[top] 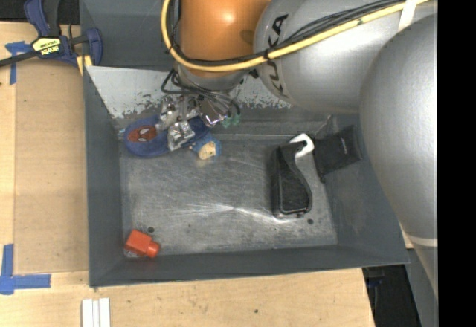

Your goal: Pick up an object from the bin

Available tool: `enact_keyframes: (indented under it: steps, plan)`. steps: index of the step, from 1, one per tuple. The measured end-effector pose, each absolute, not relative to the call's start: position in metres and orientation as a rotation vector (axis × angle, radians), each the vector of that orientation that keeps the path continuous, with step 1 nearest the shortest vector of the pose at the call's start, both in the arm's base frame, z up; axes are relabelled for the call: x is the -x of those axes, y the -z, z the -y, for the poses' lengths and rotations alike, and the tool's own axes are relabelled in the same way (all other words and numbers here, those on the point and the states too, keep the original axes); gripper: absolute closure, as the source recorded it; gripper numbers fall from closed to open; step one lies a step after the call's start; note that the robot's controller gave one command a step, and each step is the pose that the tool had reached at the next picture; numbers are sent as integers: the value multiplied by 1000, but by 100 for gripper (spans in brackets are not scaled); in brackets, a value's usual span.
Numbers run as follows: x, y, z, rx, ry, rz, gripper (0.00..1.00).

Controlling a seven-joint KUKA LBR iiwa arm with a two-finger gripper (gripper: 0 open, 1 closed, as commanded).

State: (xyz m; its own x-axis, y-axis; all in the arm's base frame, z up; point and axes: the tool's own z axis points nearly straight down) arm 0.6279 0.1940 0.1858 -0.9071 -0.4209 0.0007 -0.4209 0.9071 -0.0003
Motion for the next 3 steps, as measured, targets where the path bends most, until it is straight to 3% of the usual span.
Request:
enact_keyframes:
  steps: [1, 2, 3]
  plan:
    - [-627, -167, -196, -673, 1, 3070, 100]
    - [-619, -166, -174, -660, 0, 3073, 100]
    - [-623, -210, -194, -677, 2, 3077, 100]
